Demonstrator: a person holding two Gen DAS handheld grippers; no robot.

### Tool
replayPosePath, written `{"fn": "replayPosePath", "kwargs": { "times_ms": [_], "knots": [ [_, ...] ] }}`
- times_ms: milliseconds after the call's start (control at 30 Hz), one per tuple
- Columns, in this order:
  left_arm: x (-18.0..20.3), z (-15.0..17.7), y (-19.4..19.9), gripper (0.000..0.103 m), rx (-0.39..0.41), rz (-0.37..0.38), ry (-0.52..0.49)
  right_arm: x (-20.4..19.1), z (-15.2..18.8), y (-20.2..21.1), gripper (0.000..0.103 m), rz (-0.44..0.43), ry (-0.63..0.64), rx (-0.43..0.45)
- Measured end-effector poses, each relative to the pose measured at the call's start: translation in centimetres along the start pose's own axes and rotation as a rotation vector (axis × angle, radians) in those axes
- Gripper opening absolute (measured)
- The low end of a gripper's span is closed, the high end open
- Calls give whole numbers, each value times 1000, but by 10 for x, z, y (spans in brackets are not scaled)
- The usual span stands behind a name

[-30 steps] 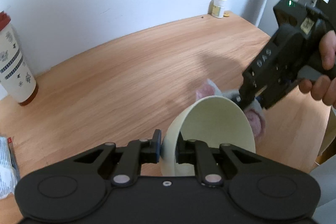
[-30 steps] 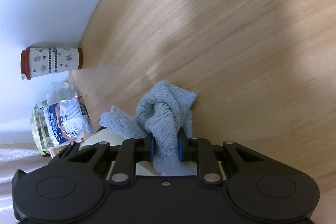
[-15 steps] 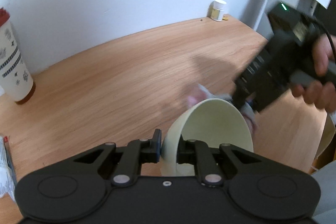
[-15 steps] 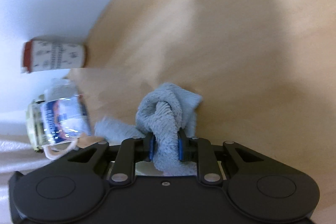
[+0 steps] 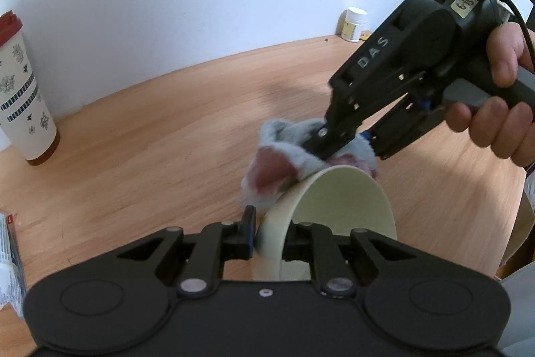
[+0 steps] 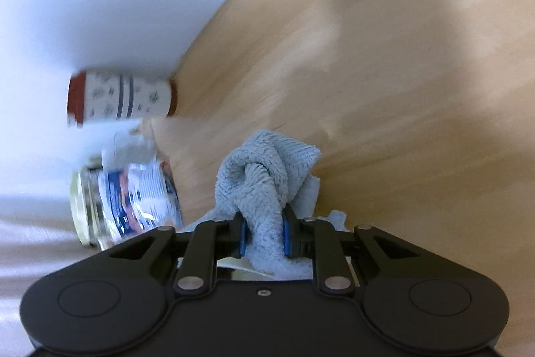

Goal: Clean bowl
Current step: 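Hold the bowl tilted with the left gripper while the right gripper wipes its outer rim, then move the cloth over the bowl opening with the right gripper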

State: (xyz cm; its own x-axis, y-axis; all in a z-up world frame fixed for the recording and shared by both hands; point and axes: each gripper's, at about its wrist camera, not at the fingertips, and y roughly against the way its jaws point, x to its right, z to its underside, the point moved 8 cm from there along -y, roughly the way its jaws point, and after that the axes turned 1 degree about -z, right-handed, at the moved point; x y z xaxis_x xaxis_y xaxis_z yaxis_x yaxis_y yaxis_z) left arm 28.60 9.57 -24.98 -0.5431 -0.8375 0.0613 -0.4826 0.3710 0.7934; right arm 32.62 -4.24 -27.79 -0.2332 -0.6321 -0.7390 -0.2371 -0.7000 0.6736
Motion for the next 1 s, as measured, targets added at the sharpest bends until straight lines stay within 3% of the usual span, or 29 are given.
{"fn": "replayPosePath", "kwargs": {
  "times_ms": [433, 833, 1000],
  "knots": [
    [-10, 8, -3, 14, -19, -34, 118, 60, 20, 16, 23, 53, -128, -15],
    [-32, 31, -12, 14, -71, -55, 330, 53, 59, 12, 23, 81, -92, -84],
    [-35, 36, -11, 14, -81, -58, 366, 46, 66, 11, 23, 87, -69, -96]
  ]
}}
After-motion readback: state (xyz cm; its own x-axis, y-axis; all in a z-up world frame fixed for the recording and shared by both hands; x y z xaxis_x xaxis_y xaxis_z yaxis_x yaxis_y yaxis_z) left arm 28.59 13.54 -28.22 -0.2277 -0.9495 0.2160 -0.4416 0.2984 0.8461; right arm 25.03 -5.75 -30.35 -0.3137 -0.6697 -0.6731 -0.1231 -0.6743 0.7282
